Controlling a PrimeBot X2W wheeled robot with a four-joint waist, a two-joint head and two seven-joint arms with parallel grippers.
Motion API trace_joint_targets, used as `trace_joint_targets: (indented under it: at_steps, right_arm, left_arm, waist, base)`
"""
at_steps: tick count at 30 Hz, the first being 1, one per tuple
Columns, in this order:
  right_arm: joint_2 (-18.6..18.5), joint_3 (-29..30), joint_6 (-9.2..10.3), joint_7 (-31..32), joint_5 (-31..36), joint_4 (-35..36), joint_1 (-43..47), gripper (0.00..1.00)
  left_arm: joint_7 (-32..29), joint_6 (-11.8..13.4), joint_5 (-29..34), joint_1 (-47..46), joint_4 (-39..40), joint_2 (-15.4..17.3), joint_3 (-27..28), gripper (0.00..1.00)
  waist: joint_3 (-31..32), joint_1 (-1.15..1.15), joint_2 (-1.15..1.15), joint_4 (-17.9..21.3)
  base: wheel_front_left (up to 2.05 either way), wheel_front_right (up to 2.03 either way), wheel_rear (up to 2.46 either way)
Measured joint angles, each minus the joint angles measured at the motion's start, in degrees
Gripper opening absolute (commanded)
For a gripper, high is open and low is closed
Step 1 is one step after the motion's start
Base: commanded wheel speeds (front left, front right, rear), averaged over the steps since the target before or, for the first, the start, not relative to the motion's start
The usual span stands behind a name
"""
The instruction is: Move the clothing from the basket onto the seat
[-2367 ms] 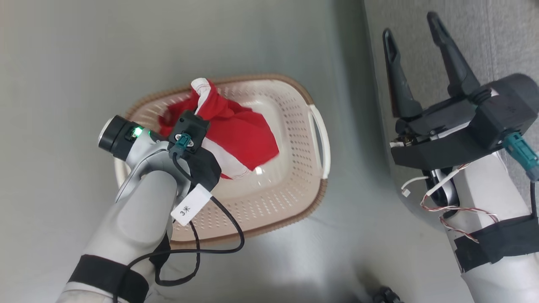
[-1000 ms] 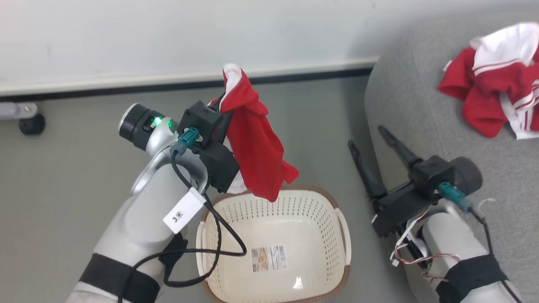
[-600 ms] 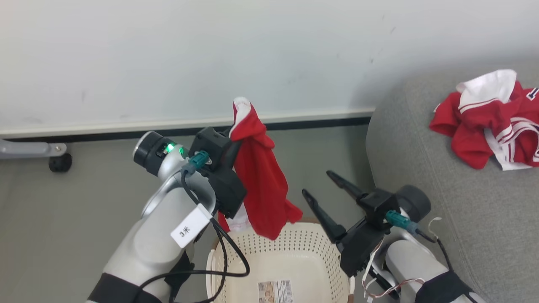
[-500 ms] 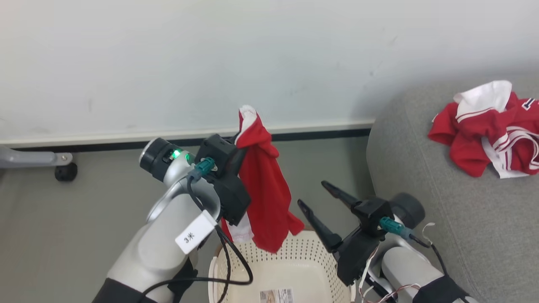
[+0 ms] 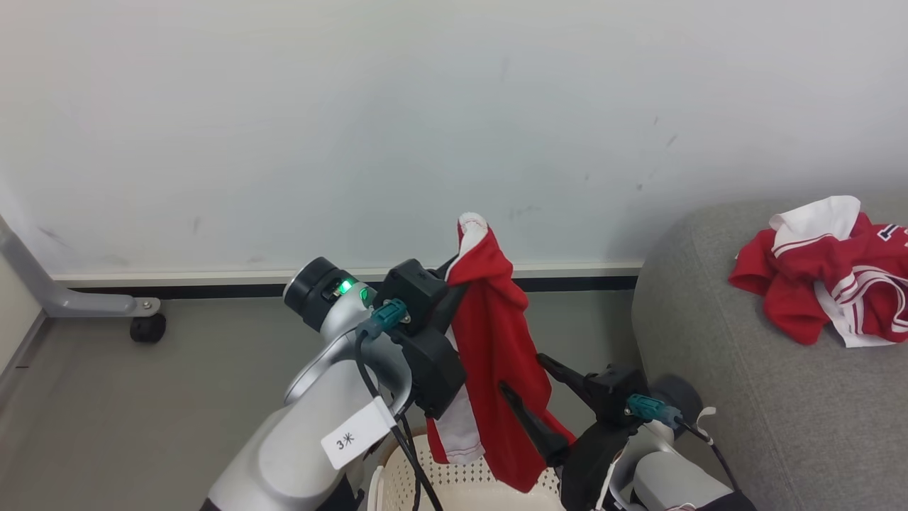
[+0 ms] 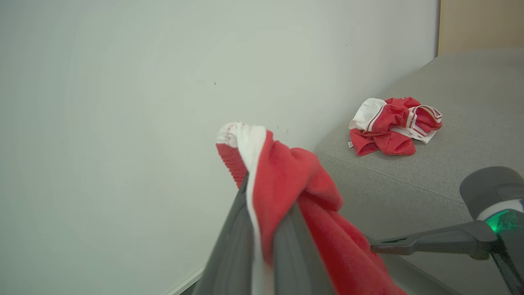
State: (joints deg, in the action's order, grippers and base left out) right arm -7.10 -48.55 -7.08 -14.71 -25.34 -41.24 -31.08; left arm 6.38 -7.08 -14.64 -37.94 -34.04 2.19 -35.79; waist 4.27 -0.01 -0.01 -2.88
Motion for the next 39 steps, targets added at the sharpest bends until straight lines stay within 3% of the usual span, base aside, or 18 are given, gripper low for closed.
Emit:
trace_joint_targets:
  at_steps: [14, 16, 17, 18, 23, 24, 25, 26, 27, 28, 29, 30, 39]
  right_arm:
    - [2.48, -4.69, -0.01, 0.00, -4.92, -7.66, -4.09, 1.00]
    - [2.68, -6.15, -0.01, 0.01, -5.59, -8.69, -5.98, 0.40]
    - [2.68, -6.57, -0.01, 0.01, -5.82, -8.80, -6.38, 0.23]
    - [2.74, -7.00, -0.01, 0.01, -6.24, -8.90, -6.65, 0.00]
    - [2.78, -8.95, -0.01, 0.01, -7.04, -8.47, -7.23, 0.00]
    - [2.77, -9.12, -0.02, 0.01, -7.17, -8.06, -7.24, 0.00]
    - [2.74, -9.15, -0.04, 0.01, -7.59, -7.61, -7.28, 0.00]
    - [2.63, -9.20, -0.05, 0.02, -7.97, -7.19, -7.44, 0.00]
    - [2.46, -9.28, -0.05, 0.02, -8.04, -6.71, -7.69, 0.00]
    - [2.15, -9.27, -0.05, 0.01, -8.15, -6.17, -8.03, 0.00]
    - [1.64, -9.21, -0.05, 0.01, -8.50, -5.57, -8.40, 0.00]
    - [1.07, -9.07, -0.05, 0.01, -8.68, -5.08, -8.72, 0.00]
    - [-4.64, -6.38, -0.05, 0.01, -10.11, -0.82, -11.02, 0.00]
  left_arm:
    - [-4.32, 0.53, -2.53, 3.23, 11.24, 0.18, -1.92, 0.00]
    - [-5.11, 0.63, -2.87, 3.43, 12.49, 0.15, -1.76, 0.00]
    - [-5.37, 0.82, -2.88, 3.58, 12.78, 0.19, -1.66, 0.00]
    - [-5.64, 1.07, -2.98, 3.85, 13.02, 0.19, -1.44, 0.00]
    - [-6.28, 2.32, -3.72, 5.73, 14.19, 1.23, 0.51, 0.00]
    - [-6.28, 2.76, -4.01, 6.31, 14.36, 1.74, 1.10, 0.08]
    - [-6.28, 3.23, -4.05, 6.95, 14.47, 2.13, 1.82, 0.29]
    - [-6.27, 3.70, -4.12, 7.55, 14.56, 2.59, 2.45, 0.41]
    - [-6.27, 4.12, -4.48, 8.09, 14.54, 3.02, 2.91, 0.42]
    - [-6.26, 4.50, -5.00, 8.65, 14.47, 3.38, 3.53, 0.57]
    - [-6.26, 5.00, -5.52, 9.31, 14.39, 3.71, 4.02, 0.85]
    - [-6.20, 5.27, -5.88, 10.09, 14.34, 4.07, 4.55, 1.00]
    - [-3.67, 7.69, -7.60, 16.16, 14.24, 4.48, 7.14, 1.00]
  waist:
    - [-0.02, 0.00, 0.01, -1.56]
    - [-0.29, 0.01, 0.01, -1.79]
    - [-0.37, 0.01, 0.01, -1.84]
    - [-0.44, 0.01, 0.01, -1.88]
    - [-0.72, 0.01, 0.01, -1.52]
    - [-0.75, 0.01, 0.01, -1.31]
    - [-0.78, 0.01, 0.01, -1.08]
    - [-0.81, 0.01, 0.01, -0.80]
    - [-0.85, 0.01, 0.01, -0.49]
    - [-0.88, 0.01, 0.01, -0.17]
    - [-0.90, 0.01, 0.01, 0.20]
    - [-0.92, 0.01, 0.01, 0.59]
    - [-1.10, 0.01, 0.01, 5.44]
  base:
    - [0.00, 0.00, 0.00]
    - [0.00, 0.00, 0.00]
    - [0.00, 0.00, 0.00]
    - [0.00, 0.00, 0.00]
    - [0.00, 0.00, 0.00]
    - [0.00, 0.00, 0.00]
    - [0.00, 0.00, 0.00]
    - [0.00, 0.00, 0.00]
    - [0.00, 0.00, 0.00]
    - [0.00, 0.00, 0.00]
    - [0.00, 0.00, 0.00]
    - [0.00, 0.00, 0.00]
    - [0.00, 0.00, 0.00]
